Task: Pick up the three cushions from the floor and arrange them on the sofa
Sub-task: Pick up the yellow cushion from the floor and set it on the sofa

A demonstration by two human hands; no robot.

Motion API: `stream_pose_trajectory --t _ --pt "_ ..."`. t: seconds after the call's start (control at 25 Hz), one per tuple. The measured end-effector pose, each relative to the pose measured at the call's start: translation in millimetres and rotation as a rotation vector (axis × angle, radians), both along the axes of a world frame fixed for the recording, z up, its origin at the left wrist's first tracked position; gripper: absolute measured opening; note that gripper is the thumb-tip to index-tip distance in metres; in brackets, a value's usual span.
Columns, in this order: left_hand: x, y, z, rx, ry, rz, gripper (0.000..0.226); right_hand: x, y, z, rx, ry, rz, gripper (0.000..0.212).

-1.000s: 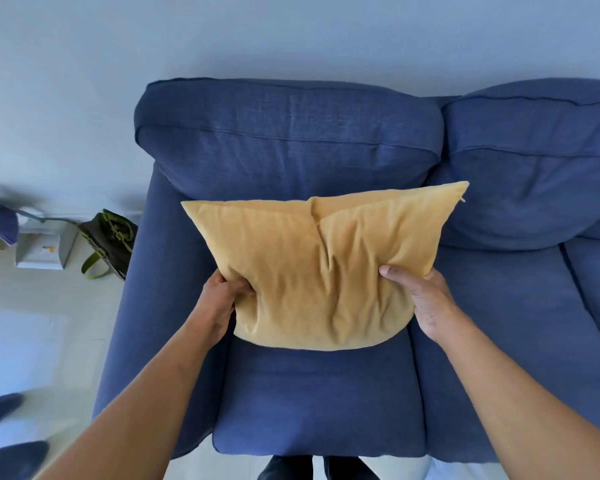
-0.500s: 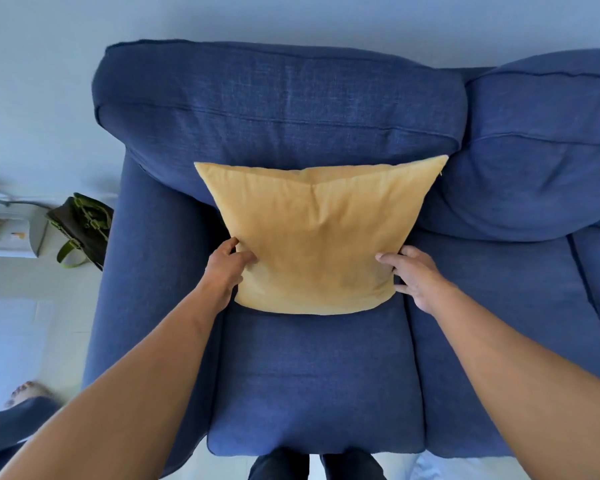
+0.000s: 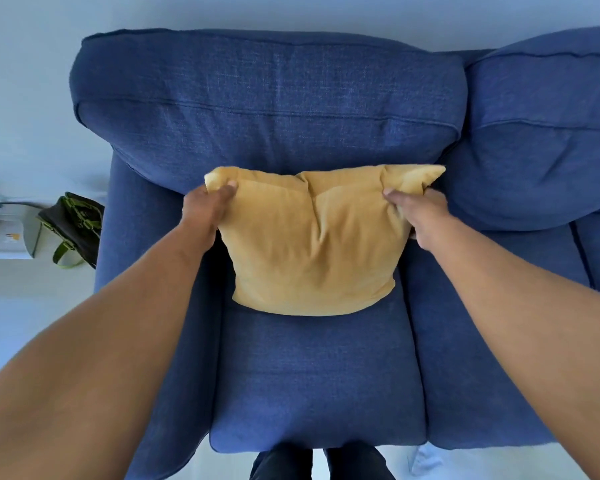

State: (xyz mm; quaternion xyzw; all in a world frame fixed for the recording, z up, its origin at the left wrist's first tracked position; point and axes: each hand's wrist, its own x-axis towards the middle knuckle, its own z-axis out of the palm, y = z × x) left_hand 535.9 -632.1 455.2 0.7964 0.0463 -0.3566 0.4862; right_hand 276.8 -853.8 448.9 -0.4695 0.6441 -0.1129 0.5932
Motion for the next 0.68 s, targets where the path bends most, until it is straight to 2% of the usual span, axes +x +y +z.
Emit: stream_pose_trajectory --t 0.12,0.2,0.44,0.56,0.68 --pt "-12 23 9 -0.106 -0.079 0.180 0.020 -12 7 5 -0.086 -0.020 -0.067 0.054" --pt "-16 37 12 -0.207 -0.086 0.256 0.008 -23 11 6 -0.151 -0.091 -0.142 0.042" --pt "-27 44 8 -0.158 -0.029 0.345 0.012 -28 30 -3 -0.036 -0.057 -0.152 0.029" --pt "-15 38 18 -0.187 -0.139 0.340 0.018 -22 21 11 -0.136 -0.120 -0.199 0.013" --pt "-15 39 18 -0.164 -0.158 0.302 0.014 -27 20 13 -0.126 -0.115 -0.181 0.016"
